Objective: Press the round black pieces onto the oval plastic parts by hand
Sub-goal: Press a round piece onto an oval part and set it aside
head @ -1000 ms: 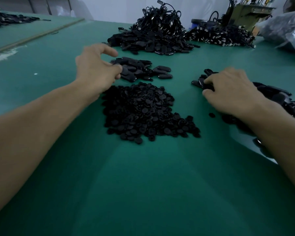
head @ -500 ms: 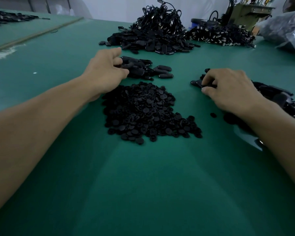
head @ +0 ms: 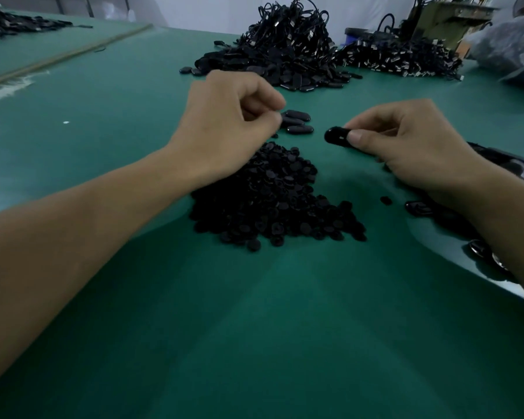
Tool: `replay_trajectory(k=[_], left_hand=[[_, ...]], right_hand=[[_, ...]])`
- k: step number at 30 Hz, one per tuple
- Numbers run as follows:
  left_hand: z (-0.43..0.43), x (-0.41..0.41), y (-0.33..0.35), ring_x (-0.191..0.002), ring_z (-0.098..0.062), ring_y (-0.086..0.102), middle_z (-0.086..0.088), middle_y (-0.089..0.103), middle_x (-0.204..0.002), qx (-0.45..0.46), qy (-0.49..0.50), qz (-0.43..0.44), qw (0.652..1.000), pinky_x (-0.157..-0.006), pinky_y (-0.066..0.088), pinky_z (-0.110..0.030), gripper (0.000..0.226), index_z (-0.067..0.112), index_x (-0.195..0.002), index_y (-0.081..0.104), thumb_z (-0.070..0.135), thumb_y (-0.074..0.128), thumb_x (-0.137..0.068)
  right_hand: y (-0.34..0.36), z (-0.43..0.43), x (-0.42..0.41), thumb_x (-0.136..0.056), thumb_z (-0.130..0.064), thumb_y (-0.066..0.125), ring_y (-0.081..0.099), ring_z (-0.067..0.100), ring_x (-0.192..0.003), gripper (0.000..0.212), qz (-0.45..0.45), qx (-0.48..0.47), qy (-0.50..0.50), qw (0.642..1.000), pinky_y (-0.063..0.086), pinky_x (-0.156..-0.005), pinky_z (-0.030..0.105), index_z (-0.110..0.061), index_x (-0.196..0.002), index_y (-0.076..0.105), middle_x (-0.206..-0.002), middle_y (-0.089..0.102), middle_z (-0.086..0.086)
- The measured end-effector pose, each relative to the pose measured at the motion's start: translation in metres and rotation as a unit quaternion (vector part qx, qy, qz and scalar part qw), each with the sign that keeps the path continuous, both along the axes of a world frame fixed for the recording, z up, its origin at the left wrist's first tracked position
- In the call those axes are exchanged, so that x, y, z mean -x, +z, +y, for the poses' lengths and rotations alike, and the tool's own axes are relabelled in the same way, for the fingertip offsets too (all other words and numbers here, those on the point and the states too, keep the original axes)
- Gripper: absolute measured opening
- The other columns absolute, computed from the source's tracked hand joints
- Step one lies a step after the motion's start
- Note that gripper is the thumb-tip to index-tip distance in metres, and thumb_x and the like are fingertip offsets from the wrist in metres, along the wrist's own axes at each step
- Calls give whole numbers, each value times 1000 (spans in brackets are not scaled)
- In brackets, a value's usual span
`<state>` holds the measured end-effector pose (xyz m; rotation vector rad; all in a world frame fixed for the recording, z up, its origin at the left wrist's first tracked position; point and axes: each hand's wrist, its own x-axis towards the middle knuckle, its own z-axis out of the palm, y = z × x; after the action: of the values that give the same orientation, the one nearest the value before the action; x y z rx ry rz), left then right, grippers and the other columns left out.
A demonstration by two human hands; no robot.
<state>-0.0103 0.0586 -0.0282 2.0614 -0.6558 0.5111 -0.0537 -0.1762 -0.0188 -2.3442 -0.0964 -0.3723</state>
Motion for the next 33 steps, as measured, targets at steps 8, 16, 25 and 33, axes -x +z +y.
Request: replay_trajectory(k=[8, 16, 25, 33], left_hand=[[-6, 13, -2, -69, 7, 65, 11, 74, -82, 11, -85, 74, 994, -71, 48, -10, 9, 19, -97, 75, 18, 76, -88], [-6, 16, 0, -65, -3, 64, 6, 73, -72, 54, -99, 105, 988, -64, 49, -15, 9, 25, -91, 73, 17, 76, -88], [-6, 19, 1, -66, -8, 68, -1, 73, -73, 108, -124, 128, 978, -64, 56, -20, 9, 16, -91, 71, 8, 72, -91], [-2, 12, 0, -66, -10, 72, 2, 75, -69, 139, -89, 131, 977, -65, 58, -21, 12, 20, -85, 73, 9, 73, -90]], right_hand=[[3, 16, 7, -95, -5, 65, 71, 5, -76, 25, 12, -98, 117, 988, 51, -62, 14, -27, -102, 76, -86, 78, 3], [8, 26, 15, -92, -6, 69, 70, 9, -70, 19, -43, -101, 139, 984, 54, -63, 18, -25, -93, 71, -83, 77, 5], [7, 32, 17, -95, -12, 68, 70, 8, -69, 12, -67, -103, 117, 986, 53, -63, 19, -23, -99, 70, -74, 75, -2], [-6, 28, 11, -86, -32, 76, 58, -10, -61, 9, -14, 108, 47, 993, 40, -59, 2, -29, -94, 71, -74, 68, -13]])
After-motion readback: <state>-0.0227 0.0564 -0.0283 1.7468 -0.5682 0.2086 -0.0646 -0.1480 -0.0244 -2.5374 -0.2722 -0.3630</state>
